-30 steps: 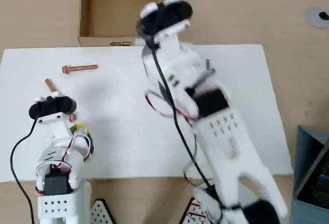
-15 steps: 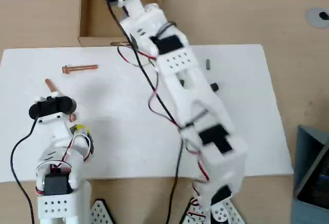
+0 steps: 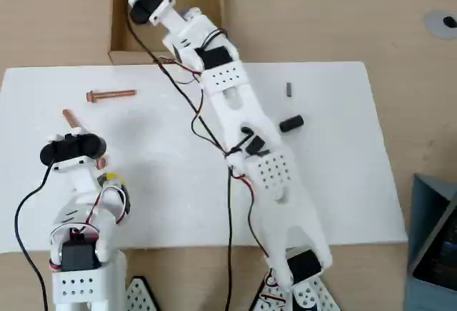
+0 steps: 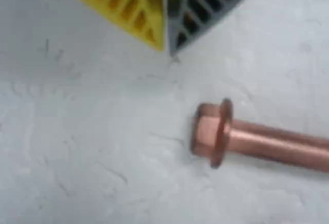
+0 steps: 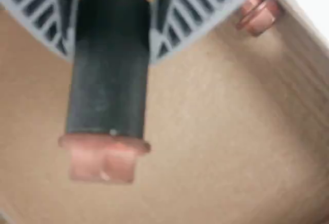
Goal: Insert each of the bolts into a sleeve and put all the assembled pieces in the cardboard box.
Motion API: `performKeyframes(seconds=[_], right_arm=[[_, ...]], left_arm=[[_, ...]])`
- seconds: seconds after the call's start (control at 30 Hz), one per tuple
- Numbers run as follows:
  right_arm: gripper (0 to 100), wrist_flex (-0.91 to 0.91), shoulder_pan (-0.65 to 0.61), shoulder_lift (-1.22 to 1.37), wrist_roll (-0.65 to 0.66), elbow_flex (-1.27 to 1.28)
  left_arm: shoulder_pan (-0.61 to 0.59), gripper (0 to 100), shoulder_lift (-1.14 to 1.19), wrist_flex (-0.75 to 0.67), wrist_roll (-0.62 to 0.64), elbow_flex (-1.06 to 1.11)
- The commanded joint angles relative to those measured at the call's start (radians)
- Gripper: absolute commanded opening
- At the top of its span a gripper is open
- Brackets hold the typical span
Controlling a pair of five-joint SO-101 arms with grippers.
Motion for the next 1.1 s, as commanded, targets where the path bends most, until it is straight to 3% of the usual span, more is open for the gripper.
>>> performKeyframes(seconds=[0.0,0.17,0.47,0.63,0.87,1.07], right_arm=[[4.0,0.037,0.016,0.018,0.017,-0.17],[16.0,0.114,0.018,0.061,0.032,-0.257],[16.4,0.16,0.038,0.059,0.034,-0.282],[16.2,0.365,0.051,0.064,0.031,-0.446],[0.5,0.557,0.062,0.044,0.032,-0.567],[0.9,0.68,0.076,-0.03,0.028,-0.564]], left_arm=[[-0.005,0,-0.007,0.003,-0.005,-0.005],[-0.003,0,-0.007,0.003,-0.005,-0.005],[-0.003,0,-0.007,0.003,-0.005,-0.005],[-0.002,0,-0.007,0.003,-0.005,-0.005],[-0.002,0,-0.007,0.003,-0.005,-0.005],[-0.002,0,-0.007,0.003,-0.005,-0.005]])
